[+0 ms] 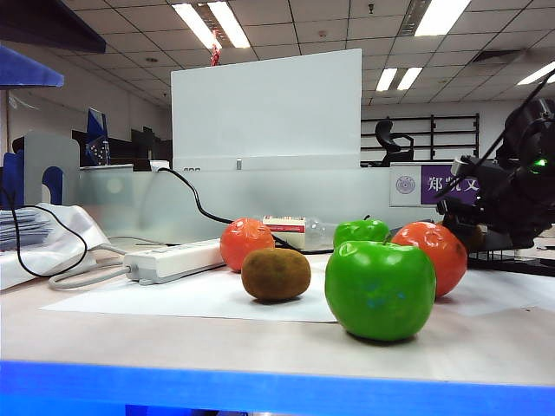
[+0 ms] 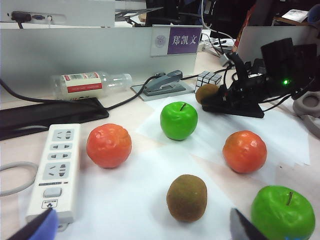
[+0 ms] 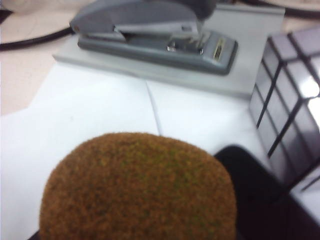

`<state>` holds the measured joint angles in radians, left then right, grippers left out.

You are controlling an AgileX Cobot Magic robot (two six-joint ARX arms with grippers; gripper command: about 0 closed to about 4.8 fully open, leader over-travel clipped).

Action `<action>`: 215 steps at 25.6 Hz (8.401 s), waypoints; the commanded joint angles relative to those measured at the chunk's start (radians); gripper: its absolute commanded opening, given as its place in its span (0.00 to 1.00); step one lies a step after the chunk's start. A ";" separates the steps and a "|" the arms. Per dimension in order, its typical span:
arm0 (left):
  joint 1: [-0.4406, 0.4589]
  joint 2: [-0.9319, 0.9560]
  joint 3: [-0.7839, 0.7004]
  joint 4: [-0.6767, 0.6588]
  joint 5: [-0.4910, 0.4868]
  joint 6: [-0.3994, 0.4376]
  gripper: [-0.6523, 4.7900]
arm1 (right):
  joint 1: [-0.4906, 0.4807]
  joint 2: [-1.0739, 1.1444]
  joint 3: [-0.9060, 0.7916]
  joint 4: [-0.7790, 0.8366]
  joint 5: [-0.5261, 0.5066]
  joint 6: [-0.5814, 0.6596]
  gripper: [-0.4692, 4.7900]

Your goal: Put the same fruits together.

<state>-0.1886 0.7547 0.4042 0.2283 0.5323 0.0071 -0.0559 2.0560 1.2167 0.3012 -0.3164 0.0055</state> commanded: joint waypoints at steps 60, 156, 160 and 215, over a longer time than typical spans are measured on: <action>0.001 0.007 0.008 0.041 -0.106 0.004 0.99 | 0.582 -0.180 -0.052 -0.126 -0.108 -0.111 0.08; 0.002 0.019 0.008 0.048 -0.109 0.019 0.99 | 0.288 -0.085 0.127 -0.467 -0.060 -0.114 1.00; 0.002 0.019 0.008 0.045 -0.109 0.019 0.99 | 0.288 -0.056 0.127 -0.482 -0.063 -0.114 1.00; 0.001 0.022 0.008 0.019 -0.106 0.019 0.99 | 0.434 0.202 0.459 -0.396 -0.086 0.020 1.00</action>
<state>-0.1879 0.7776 0.4061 0.2424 0.4240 0.0261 0.3832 2.2578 1.6768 -0.0673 -0.4210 0.0410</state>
